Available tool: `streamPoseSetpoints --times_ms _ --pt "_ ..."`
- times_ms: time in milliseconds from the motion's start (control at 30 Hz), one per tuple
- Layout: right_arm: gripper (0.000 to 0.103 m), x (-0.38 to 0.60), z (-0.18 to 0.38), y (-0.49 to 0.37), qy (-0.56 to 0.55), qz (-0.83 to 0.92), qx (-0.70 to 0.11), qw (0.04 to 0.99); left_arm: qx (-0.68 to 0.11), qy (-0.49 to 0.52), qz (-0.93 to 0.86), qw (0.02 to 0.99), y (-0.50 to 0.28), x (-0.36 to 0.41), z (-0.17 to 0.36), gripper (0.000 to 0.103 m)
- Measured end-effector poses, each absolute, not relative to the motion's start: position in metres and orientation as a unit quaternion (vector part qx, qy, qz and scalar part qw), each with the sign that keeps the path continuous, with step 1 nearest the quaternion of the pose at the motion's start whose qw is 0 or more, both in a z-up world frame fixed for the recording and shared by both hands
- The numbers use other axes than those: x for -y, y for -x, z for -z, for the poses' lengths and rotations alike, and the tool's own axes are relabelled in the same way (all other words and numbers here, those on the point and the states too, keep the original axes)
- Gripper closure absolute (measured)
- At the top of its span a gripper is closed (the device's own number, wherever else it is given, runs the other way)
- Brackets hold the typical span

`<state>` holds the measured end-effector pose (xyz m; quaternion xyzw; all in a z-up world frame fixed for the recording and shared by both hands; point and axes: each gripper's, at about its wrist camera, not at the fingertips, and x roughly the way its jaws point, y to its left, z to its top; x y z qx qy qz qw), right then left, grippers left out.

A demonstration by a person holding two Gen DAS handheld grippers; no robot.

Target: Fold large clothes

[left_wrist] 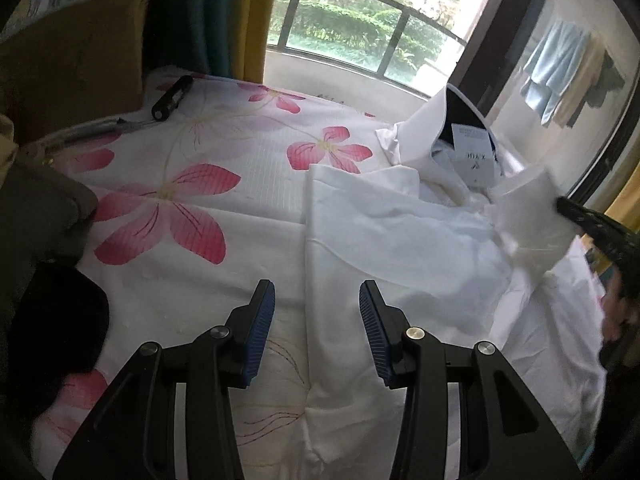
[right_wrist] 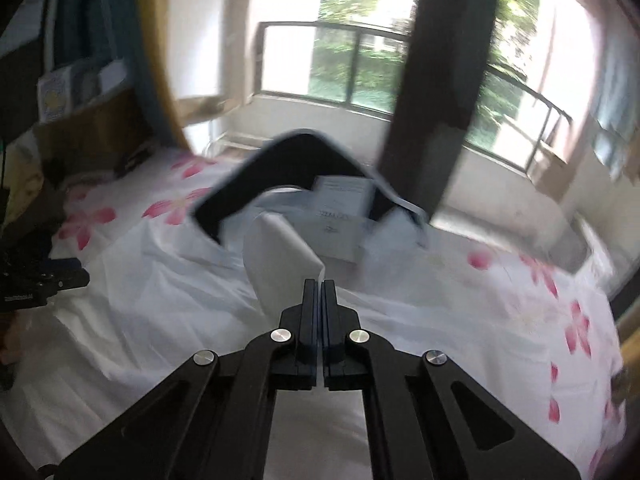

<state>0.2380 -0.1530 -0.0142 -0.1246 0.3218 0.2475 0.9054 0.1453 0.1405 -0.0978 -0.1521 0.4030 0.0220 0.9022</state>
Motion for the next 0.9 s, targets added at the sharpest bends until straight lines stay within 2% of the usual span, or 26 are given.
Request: streamPoseSetpoints --times_ms 300,433,600,700,767,900 --pt "0.1 0.266 0.052 -0.235 0.045 -0.173 -0.382 0.907 -0.426 0.092 -0.06 0.898 -0.152 -0.121 0.095 0.057" --pt "0.093 0.301 0.065 -0.23 0.024 -0.134 -0.41 0.902 -0.417 0.087 -0.066 0.902 -0.151 -0.113 0.082 0.057" --pt "0.085 0.327 0.052 -0.226 0.007 -0.123 -0.409 0.904 -0.397 0.077 -0.048 0.913 -0.155 -0.097 0.062 0.057" --pt "0.07 0.32 0.042 -0.236 0.026 -0.141 -0.403 0.904 -0.397 0.079 -0.029 0.914 -0.161 -0.089 0.061 0.057" --pt "0.053 0.309 0.04 -0.247 0.045 -0.15 -0.402 0.902 -0.402 0.078 -0.022 0.912 -0.166 -0.084 0.064 0.057" --pt "0.052 0.287 0.038 -0.268 0.067 -0.175 -0.401 0.897 -0.409 0.084 -0.015 0.909 -0.173 -0.081 0.074 0.057"
